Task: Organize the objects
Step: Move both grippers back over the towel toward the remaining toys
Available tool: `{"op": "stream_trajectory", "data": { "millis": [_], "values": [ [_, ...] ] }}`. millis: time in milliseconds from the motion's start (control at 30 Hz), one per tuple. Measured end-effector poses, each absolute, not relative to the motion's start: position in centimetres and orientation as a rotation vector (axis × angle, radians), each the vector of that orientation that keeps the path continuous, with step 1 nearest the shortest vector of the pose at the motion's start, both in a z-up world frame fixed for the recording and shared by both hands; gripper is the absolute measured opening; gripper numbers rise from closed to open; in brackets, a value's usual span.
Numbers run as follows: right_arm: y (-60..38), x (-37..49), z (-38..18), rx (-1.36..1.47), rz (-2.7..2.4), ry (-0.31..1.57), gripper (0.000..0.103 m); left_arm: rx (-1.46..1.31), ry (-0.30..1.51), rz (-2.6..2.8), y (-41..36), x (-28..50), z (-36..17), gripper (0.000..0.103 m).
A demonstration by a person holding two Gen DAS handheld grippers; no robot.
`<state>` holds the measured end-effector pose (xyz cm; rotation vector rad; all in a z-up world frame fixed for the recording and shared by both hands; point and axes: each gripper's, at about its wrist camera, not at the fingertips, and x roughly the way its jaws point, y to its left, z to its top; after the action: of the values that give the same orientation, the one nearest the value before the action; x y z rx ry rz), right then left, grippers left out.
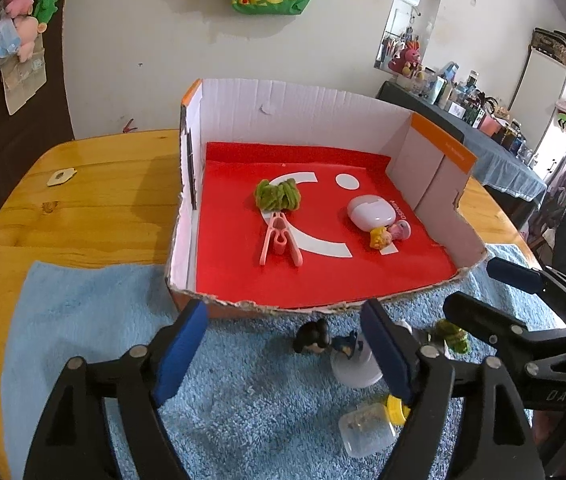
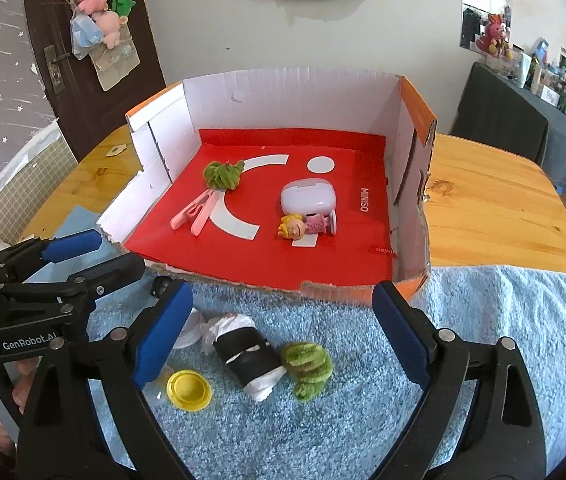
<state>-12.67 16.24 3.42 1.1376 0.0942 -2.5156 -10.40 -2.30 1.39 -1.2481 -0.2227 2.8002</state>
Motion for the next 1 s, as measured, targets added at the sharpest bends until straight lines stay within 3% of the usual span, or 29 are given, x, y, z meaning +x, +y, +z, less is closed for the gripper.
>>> {"op": "stream_trajectory", "data": {
  "millis": [1000],
  "values": [
    [17.0,-9.2,0.4,1.206,-2.504,0.101,0.094,-1.299,-0.222,2.767,-1.3,-7.1,-1.0,0.088]
  ]
}}
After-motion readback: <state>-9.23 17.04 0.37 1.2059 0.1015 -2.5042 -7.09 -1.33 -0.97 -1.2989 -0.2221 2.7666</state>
